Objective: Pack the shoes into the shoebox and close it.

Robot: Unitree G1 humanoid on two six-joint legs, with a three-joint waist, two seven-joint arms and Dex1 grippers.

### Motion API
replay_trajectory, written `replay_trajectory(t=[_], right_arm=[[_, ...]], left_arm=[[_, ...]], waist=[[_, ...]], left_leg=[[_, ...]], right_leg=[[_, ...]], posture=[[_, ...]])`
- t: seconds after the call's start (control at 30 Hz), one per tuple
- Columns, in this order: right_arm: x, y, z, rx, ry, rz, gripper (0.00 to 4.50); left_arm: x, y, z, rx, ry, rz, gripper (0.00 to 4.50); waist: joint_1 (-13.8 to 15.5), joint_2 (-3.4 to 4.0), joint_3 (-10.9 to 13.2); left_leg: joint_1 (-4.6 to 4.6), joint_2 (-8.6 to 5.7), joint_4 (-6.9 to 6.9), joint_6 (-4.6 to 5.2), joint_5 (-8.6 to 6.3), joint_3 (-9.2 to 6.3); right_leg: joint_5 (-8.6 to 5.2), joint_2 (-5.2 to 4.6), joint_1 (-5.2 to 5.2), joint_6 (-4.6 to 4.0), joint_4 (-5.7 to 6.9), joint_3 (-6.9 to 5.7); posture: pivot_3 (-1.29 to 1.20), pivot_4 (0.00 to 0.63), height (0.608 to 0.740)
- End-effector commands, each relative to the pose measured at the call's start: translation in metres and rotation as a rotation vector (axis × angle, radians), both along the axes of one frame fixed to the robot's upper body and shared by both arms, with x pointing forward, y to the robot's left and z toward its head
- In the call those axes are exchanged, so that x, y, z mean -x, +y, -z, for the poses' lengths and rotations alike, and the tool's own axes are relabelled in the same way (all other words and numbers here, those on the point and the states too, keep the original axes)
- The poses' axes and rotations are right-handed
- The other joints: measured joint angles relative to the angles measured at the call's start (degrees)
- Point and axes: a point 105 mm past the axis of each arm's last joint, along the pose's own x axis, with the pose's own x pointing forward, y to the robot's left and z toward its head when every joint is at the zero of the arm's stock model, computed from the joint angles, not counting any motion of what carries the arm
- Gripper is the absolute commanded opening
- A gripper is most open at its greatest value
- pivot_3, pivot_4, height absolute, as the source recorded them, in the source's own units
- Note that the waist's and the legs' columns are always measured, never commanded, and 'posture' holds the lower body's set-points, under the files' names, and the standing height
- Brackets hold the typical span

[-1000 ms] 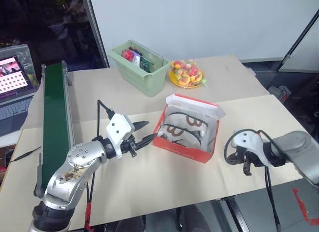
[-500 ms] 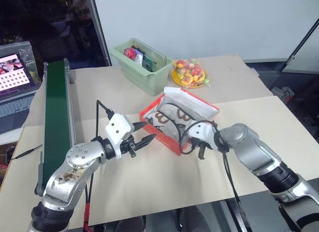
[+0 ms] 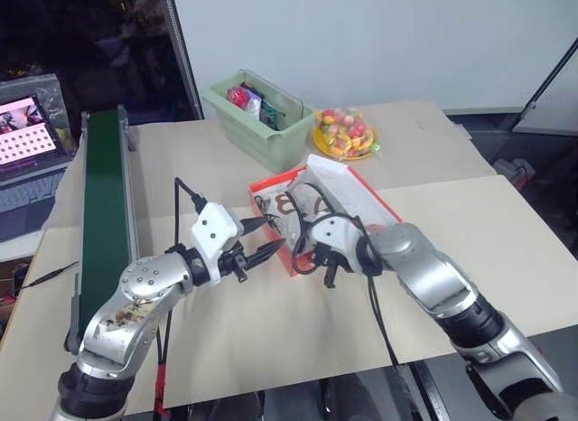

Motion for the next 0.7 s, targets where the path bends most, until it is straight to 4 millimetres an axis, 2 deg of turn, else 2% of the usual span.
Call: replay_trajectory(t=[0.03, 0.1, 0.13, 0.37, 0.43, 0.47, 0.53, 0.6, 0.7], right_arm=[[0.02, -0.045, -0.021, -0.085, 0.019, 0.113, 0.02], [0.034, -0.062, -0.017, -0.13, 0.066, 0.182, 0.02], [0.035, -0.067, -0.014, -0.155, 0.072, 0.228, 0.02], [-0.016, -0.083, 0.009, -0.403, -0.023, 0.707, 0.02], [-0.023, -0.1, 0.023, -0.299, -0.132, 0.826, 0.02], [-0.024, -0.105, 0.028, -0.304, -0.149, 0.882, 0.02], [-0.024, -0.104, 0.033, -0.331, -0.177, 0.935, 0.02], [-0.025, -0.099, 0.037, -0.358, -0.189, 0.953, 0.02], [-0.03, -0.102, 0.042, -0.41, -0.194, 1.029, 0.02]], left_arm=[[0.003, -0.001, -0.009, 0.01, -0.044, 0.007, 2.45], [0.004, -0.001, -0.007, 0.003, -0.04, 0.017, 2.45], [0.005, -0.001, -0.006, -0.005, -0.038, 0.027, 2.45], [0.004, -0.002, -0.001, -0.022, -0.032, 0.06, 2.45], [0.003, -0.003, -0.002, -0.019, -0.037, 0.062, 2.45], [0.002, -0.003, -0.003, -0.018, -0.039, 0.062, 2.45], [0.001, -0.002, -0.003, -0.011, -0.036, 0.051, 2.45], [0.001, -0.002, -0.003, -0.008, -0.033, 0.047, 2.45], [0.003, -0.003, -0.002, -0.008, -0.032, 0.052, 2.45]], waist=[[0.1, 0.0, 0.0], [0.1, 0.0, 0.0], [-0.2, -0.01, 0.0], [-2.2, 0.01, 0.0], [-2.2, 0.03, 0.0], [-2.0, 0.04, 0.0], [-1.5, 0.05, 0.0], [-1.4, 0.05, 0.0], [-1.5, 0.05, 0.0]], left_leg=[[-0.01, -0.01, 0.0, 0.01, 0.0, 0.03], [-0.01, 0.01, -0.01, 0.03, -0.02, 0.05], [0.02, 0.06, -0.03, 0.05, -0.03, 0.05], [0.2, 0.17, -0.07, -0.03, 0.03, 0.28], [0.3, 0.15, -0.03, -0.09, 0.06, 0.24], [0.25, 0.12, -0.02, -0.09, 0.06, 0.23], [0.16, 0.02, -0.04, -0.07, 0.05, 0.17], [0.07, 0.02, -0.06, -0.05, 0.02, 0.15], [-0.02, 0.04, -0.2, -0.02, 0.0, 0.14]], right_leg=[[0.0, -0.01, 0.0, 0.0, -0.03, 0.01], [0.0, 0.0, 0.02, 0.01, -0.06, 0.02], [-0.01, 0.06, 0.03, 0.01, -0.05, 0.01], [-0.33, 0.17, 0.3, 0.36, 0.18, 0.24], [-0.3, 0.16, 0.15, 0.34, 0.2, 0.24], [-0.28, 0.14, 0.11, 0.31, 0.2, 0.24], [-0.09, 0.03, -0.01, 0.0, 0.18, 0.2], [-0.08, 0.03, -0.13, -0.02, 0.17, 0.21], [-0.08, 0.03, -0.37, -0.02, 0.18, 0.34]], posture=[[0.0, 0.15, 0.74], [0.0, 0.15, 0.74], [0.0, 0.15, 0.74], [0.0, 0.15, 0.74], [0.0, 0.15, 0.74], [0.0, 0.15, 0.74], [0.0, 0.15, 0.74], [0.0, 0.15, 0.74], [0.0, 0.15, 0.74]])
